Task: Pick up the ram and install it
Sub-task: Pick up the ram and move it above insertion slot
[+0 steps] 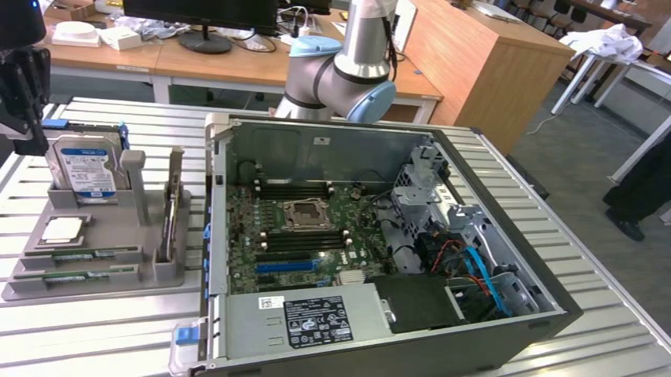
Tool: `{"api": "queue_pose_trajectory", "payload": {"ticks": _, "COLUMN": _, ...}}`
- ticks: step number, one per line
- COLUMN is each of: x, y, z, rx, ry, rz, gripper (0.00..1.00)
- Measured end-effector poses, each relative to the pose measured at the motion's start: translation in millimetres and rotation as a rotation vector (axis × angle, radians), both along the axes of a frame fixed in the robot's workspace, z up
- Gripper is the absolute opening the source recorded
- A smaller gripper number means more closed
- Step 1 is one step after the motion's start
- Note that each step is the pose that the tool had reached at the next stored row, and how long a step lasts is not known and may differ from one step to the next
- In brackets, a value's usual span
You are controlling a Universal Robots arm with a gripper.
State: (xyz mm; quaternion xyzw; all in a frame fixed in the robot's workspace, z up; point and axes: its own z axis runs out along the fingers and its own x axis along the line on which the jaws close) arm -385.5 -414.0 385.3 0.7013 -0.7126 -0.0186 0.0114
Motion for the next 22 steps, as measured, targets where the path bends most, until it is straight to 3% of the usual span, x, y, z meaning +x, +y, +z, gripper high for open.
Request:
{"api": "queue_pose_trajectory", "payload": {"ticks": 10, "x": 0.0, "y": 0.0, "z": 0.0, "rx": 0.0, "ry": -0.0001, "rz": 0.0, "gripper": 0.11}}
{"api": "queue_pose_trajectory", "payload": {"ticks": 12, "x": 0.0, "y": 0.0, "z": 0.0, "rx": 0.0, "ry": -0.0001, "rz": 0.0, "gripper": 0.23}}
{"api": "queue_pose_trajectory", "payload": {"ticks": 15, "x": 0.0, "y": 0.0, "z": 0.0, "rx": 0.0, "ry": 0.0, "rz": 0.0, "gripper": 0.29}}
{"api": "queue_pose_trajectory", "payload": {"ticks": 16, "x": 0.0, "y": 0.0, "z": 0.0, "rx": 0.0, "ry": 0.0, "rz": 0.0, "gripper": 0.36}}
{"api": "queue_pose_trajectory", "payload": {"ticks": 19, "x": -0.1, "y": 0.0, "z": -0.1, "rx": 0.0003, "ry": -0.0005, "rz": 0.0, "gripper": 0.36}}
{"api": "queue_pose_trajectory", "payload": {"ticks": 22, "x": -0.2, "y": 0.1, "z": -1.9, "rx": 0.005, "ry": -0.0048, "rz": 0.0, "gripper": 0.36}}
